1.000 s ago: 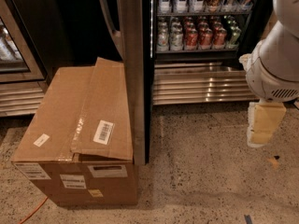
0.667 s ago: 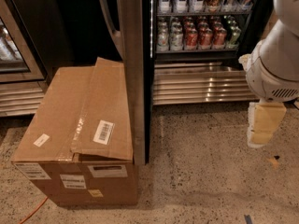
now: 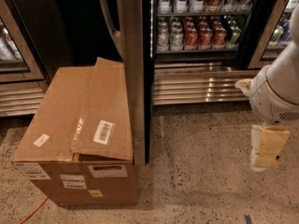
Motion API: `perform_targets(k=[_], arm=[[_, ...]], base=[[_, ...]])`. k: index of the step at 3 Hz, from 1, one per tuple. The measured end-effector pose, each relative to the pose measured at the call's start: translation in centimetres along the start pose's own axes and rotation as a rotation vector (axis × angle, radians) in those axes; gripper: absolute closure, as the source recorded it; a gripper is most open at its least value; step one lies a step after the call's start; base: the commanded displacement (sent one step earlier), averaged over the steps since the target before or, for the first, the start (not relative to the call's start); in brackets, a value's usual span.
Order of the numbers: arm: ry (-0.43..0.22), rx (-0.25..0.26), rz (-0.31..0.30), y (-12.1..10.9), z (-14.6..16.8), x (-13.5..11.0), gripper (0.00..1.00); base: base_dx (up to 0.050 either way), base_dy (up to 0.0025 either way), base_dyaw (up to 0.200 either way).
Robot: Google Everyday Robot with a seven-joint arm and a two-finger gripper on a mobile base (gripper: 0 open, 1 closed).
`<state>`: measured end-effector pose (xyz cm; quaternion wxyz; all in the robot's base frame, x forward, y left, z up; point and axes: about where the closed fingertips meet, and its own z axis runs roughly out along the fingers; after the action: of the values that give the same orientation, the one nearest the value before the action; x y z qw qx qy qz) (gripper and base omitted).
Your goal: Close left fridge door
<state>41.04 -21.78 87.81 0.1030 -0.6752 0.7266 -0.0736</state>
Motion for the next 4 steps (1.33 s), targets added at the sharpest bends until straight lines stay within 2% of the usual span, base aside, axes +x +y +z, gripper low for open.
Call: perform_targets(k=[1, 2, 4], arm=[[0.000, 0.000, 0.000, 0.00, 0.00, 0.00, 0.00], [0.000, 0.000, 0.000, 0.00, 0.00, 0.00, 0.19], [0.000, 0.000, 0.000, 0.00, 0.00, 0.00, 0.65]], base=[[0.000, 0.00000, 0.000], [0.000, 0.00000, 0.000], [0.000, 0.00000, 0.000]])
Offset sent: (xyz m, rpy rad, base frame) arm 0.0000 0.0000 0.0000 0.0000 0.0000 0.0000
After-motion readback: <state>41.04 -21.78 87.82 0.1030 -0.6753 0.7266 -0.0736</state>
